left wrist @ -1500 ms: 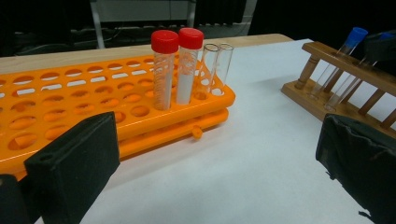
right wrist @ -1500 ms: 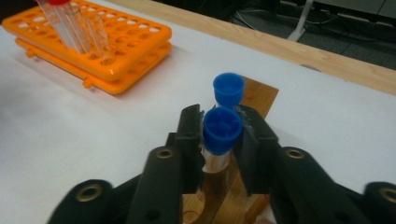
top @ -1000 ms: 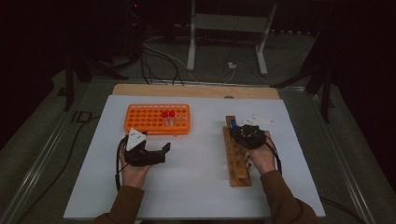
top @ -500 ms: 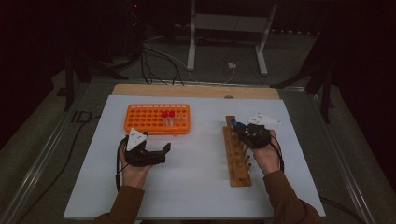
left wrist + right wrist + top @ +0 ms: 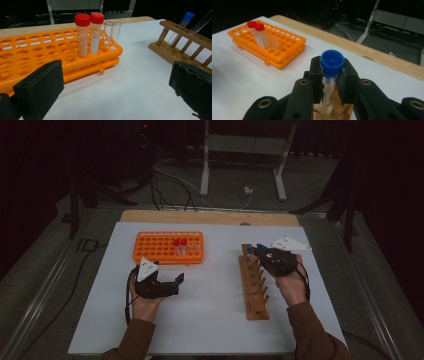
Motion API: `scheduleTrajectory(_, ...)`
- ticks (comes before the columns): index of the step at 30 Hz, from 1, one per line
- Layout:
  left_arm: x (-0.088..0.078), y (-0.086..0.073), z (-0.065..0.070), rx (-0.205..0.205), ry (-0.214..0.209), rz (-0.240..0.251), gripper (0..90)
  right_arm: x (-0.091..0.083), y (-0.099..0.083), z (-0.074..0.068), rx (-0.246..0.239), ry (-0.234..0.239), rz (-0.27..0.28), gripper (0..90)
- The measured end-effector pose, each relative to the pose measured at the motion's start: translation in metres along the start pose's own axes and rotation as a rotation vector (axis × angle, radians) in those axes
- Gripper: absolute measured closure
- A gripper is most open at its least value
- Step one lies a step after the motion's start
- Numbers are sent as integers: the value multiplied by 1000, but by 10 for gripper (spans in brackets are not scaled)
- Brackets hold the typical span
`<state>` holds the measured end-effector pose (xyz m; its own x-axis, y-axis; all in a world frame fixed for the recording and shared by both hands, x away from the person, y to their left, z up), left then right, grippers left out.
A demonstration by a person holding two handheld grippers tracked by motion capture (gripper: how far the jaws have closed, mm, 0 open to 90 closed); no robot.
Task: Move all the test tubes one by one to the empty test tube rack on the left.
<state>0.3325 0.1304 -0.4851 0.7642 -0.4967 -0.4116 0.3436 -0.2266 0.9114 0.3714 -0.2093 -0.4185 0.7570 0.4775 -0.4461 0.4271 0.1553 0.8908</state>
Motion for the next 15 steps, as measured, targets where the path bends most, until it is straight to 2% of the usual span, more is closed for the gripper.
scheduleTrajectory(7, 0, 10, 7, 10, -13, 12, 2, -6, 8, -8, 0, 40, 15, 769)
scheduleTrajectory(15, 6, 22, 25, 63, -51, 14, 2, -3, 7, -19, 5, 93, 0, 769)
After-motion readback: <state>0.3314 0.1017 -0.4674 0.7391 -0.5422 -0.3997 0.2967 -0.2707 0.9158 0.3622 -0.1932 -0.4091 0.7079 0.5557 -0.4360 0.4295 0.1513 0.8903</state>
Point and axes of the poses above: each handheld gripper's, and its own axes: x roughly forward along the jaws, y roughly out of its top, z roughly to its right, the point moved 4 cm from there along x, roughly forward along the jaws, and after that the axes turned 8 degrees about x, right-handed, at the moved point
